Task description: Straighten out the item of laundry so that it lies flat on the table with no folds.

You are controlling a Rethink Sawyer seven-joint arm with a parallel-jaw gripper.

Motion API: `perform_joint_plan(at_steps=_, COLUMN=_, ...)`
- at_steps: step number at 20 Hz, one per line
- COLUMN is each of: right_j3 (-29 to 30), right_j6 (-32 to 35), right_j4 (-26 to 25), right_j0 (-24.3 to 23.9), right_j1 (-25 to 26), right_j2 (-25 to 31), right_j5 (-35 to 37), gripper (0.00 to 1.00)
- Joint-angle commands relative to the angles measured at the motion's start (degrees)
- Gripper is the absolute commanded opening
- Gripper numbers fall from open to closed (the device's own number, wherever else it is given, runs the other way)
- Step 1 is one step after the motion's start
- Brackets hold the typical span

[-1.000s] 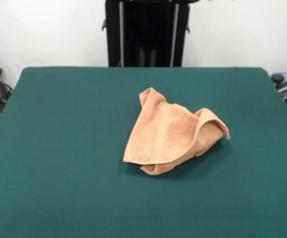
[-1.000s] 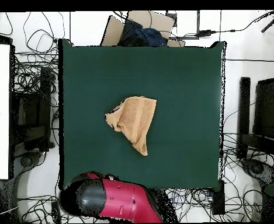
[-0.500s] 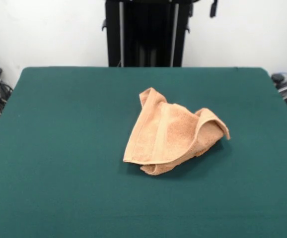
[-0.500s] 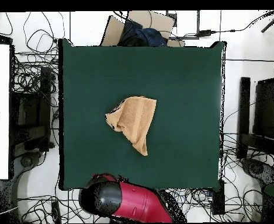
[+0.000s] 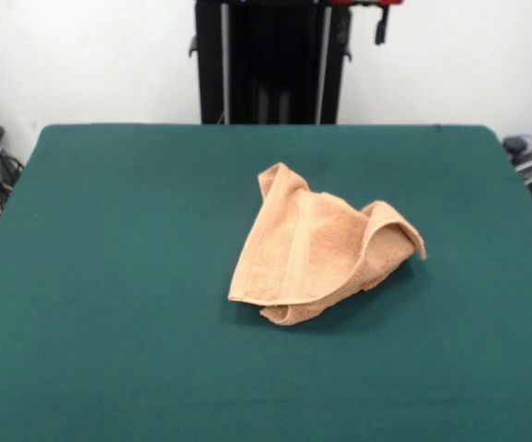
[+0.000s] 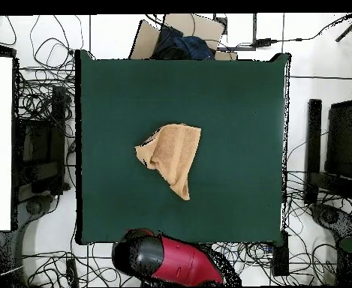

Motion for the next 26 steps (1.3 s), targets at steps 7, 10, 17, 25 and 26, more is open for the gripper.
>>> perform_joint_plan(at_steps=7, right_j3=2.1, right_j6=7.8, right_j4=-2.7, right_j0=-0.2, right_j1=10.4, right_j2=5.7, right_j5=-11.0, gripper=1.0)
perform_joint_plan(at_steps=10, right_j3=1.4, right_j6=8.4, right_j4=-2.6, right_j0=0.4, right_j1=12.2, right_j2=5.8, right_j5=-12.2, gripper=1.0)
perform_joint_plan(at_steps=17, right_j3=0.0, right_j6=8.6, right_j4=-2.7, right_j0=1.3, right_j1=15.1, right_j2=5.5, right_j5=-13.1, gripper=1.0)
perform_joint_plan(at_steps=25, right_j3=-4.1, right_j6=8.9, right_j4=-1.6, right_j0=2.0, right_j1=20.2, right_j2=6.6, right_j5=-14.2, gripper=1.0)
perform_joint_plan(at_steps=26, right_j3=-5.0, right_j6=8.9, right_j4=-1.4, right_j0=2.4, right_j1=20.7, right_j2=6.6, right_j5=-13.8, gripper=1.0)
